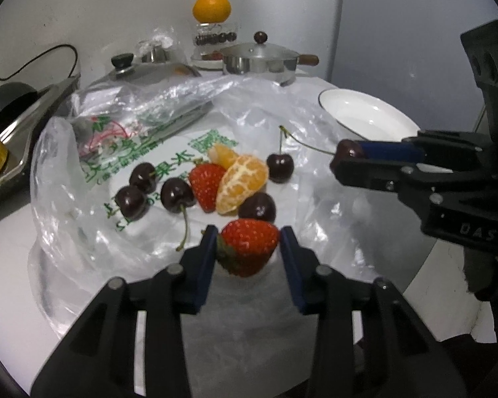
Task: Organize fruits
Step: 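Carry the strawberry in the left tool and cherry in the right tool over the white plate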
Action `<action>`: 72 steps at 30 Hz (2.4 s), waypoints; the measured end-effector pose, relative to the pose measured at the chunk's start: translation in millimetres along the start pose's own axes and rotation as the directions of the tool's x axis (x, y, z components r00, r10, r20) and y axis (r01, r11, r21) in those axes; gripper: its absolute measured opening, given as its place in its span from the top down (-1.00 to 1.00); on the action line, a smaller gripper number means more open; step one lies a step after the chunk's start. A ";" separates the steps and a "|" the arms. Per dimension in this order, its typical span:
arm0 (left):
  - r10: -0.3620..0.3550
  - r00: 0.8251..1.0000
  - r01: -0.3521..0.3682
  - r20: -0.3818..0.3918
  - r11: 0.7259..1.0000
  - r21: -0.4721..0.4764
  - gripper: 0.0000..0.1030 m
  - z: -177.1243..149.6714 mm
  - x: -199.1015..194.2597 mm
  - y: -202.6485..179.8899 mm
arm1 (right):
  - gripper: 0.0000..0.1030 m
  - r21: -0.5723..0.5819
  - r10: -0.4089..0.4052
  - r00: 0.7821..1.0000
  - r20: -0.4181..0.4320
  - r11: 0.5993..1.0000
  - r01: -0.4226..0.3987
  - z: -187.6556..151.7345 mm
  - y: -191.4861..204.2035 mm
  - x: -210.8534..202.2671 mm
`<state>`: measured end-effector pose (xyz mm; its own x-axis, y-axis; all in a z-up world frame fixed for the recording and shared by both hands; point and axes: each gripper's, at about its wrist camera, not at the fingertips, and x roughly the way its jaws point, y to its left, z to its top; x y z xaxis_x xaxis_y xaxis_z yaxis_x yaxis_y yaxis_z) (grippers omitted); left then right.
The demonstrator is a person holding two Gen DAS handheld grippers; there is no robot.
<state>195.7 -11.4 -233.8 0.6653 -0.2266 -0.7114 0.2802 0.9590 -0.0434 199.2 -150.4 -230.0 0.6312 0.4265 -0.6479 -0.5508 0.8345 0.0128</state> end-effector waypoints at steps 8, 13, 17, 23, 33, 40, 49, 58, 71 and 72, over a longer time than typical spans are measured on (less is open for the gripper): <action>0.017 0.999 -0.017 0.033 1.000 0.001 0.24 10.1 -10.9 -3.7 | 0.48 -0.009 -0.001 0.999 0.033 1.000 0.001 6.4 -0.7 -11.9; 0.022 0.998 -0.023 0.064 1.000 0.008 0.24 22.6 -19.7 -10.9 | 0.48 -0.007 -0.005 0.999 0.052 1.000 0.006 8.3 -5.8 -19.5; 0.024 0.996 -0.025 0.084 1.000 0.016 0.24 31.0 -23.3 -17.9 | 0.48 -0.004 -0.008 0.998 0.064 1.000 0.008 8.4 -11.0 -25.7; 0.019 0.994 -0.023 0.104 0.999 0.036 0.24 42.6 -23.7 -33.0 | 0.48 0.005 -0.018 0.996 0.083 1.000 0.018 9.1 -21.5 -35.8; 0.004 0.993 -0.012 0.120 0.998 0.066 0.24 62.1 -19.5 -59.2 | 0.48 0.032 -0.040 0.994 0.104 0.999 0.037 4.9 -46.6 -49.1; -0.007 0.992 -0.003 0.123 0.997 0.083 0.24 73.9 -12.8 -74.4 | 0.48 0.059 -0.065 0.992 0.111 0.997 0.059 -0.8 -70.4 -57.7; -0.027 0.993 0.016 0.113 0.994 0.105 0.24 87.0 2.1 -97.5 | 0.48 0.089 -0.087 0.990 0.111 0.993 0.078 -9.4 -98.4 -66.5; -0.044 0.995 0.033 0.090 0.993 0.116 0.24 97.2 20.5 -118.5 | 0.48 0.126 -0.104 0.990 0.097 0.988 0.091 -21.1 -126.2 -69.9; -0.046 0.998 0.041 0.034 0.991 0.126 0.24 109.8 56.8 -144.3 | 0.48 0.156 -0.111 0.992 0.054 0.983 0.101 -38.8 -155.9 -60.5; -0.050 0.998 0.046 0.029 0.991 0.127 0.24 110.6 59.9 -146.2 | 0.48 0.159 -0.112 0.992 0.050 0.982 0.103 -39.9 -157.9 -59.9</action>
<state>271.1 -184.0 -192.4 0.6704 -0.2791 -0.6875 0.3960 0.9182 0.0135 226.6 -321.7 -223.6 0.7152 0.3475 -0.6064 -0.3893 0.9186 0.0672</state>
